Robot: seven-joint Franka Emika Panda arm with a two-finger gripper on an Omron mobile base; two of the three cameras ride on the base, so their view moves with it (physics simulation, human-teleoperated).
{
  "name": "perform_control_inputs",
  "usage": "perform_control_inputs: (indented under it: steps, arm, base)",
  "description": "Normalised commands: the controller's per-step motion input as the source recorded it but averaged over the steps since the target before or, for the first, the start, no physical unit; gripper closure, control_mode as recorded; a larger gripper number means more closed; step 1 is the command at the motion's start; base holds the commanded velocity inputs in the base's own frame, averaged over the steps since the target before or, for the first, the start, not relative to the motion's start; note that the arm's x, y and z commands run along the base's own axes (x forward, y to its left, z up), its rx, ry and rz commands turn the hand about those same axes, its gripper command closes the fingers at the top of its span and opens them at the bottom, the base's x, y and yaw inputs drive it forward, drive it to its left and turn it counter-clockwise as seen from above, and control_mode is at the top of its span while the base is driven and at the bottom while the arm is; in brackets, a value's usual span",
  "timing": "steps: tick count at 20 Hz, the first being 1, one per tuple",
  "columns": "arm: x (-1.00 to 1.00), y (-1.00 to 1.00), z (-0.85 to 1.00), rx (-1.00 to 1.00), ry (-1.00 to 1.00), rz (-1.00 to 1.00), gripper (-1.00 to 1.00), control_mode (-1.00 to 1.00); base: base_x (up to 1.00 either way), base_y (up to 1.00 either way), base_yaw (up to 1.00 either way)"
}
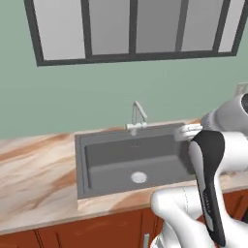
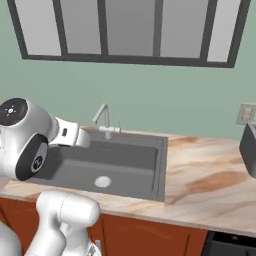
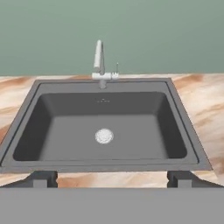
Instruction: Navigate to the sink.
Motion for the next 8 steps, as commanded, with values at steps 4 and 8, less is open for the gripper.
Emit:
perform_control_inputs:
  steps: [4, 8]
  arm:
    - [0.00, 0.00, 0.00, 0.00, 0.00, 0.00, -1.00, 1.00]
    - [0.00, 0.00, 0.00, 0.00, 0.00, 0.00, -1.00, 1.00]
  base:
    - [1.00, -0.19, 0.30]
    - [1.00, -0.34, 0.58]
